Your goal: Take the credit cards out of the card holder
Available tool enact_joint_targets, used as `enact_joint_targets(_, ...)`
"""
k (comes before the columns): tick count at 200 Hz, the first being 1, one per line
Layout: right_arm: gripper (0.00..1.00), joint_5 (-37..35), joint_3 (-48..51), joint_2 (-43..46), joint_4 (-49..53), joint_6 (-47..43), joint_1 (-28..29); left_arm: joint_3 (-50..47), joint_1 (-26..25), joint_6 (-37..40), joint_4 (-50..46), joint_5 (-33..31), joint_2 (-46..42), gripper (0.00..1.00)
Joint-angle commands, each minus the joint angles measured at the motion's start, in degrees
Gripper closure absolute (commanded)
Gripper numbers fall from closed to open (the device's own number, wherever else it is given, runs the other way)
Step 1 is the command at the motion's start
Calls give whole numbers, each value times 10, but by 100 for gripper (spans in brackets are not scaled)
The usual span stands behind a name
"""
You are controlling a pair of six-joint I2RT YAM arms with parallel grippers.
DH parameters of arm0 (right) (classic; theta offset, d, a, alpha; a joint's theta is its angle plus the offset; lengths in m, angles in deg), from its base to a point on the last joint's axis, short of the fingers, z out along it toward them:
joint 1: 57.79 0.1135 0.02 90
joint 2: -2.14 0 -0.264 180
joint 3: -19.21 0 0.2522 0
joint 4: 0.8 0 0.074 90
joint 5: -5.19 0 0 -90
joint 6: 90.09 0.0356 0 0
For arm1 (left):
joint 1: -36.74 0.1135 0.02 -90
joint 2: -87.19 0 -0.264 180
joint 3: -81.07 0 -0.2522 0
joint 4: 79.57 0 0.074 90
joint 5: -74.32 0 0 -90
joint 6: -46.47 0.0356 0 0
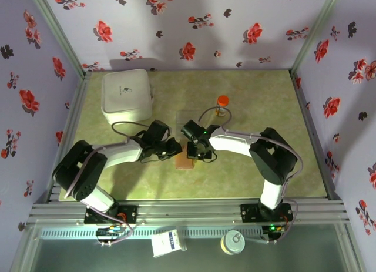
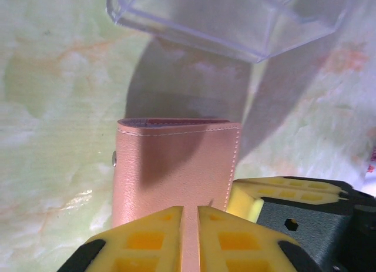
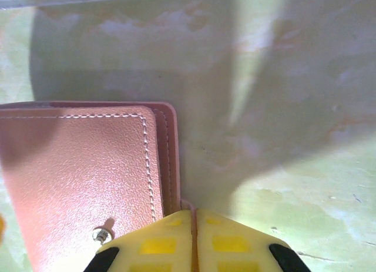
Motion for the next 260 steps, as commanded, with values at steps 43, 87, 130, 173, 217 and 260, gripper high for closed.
enact_joint_targets(43,93,-39,-32,57,80,-48,-5,-10,49,31,-29,-29,-88,86)
enact_joint_targets(87,94,-29,-73,48,110,-66,-2,-11,80,40,-46,-21,-112,86)
enact_joint_targets(130,93,-22,-112,36,122,-67,6,-24,95,46,-57,1,-119,86)
enact_joint_targets(173,93,-12,-168,2,148,-76,30,-39,99,51,-56,12,-125,86)
enact_joint_targets(217,93,-18,-201,-4,164,-84,49,-43,104,57,-68,17,-133,86)
enact_joint_targets(260,93,-35,-175,21,163,-78,47,-37,104,50,-63,28,-102,86)
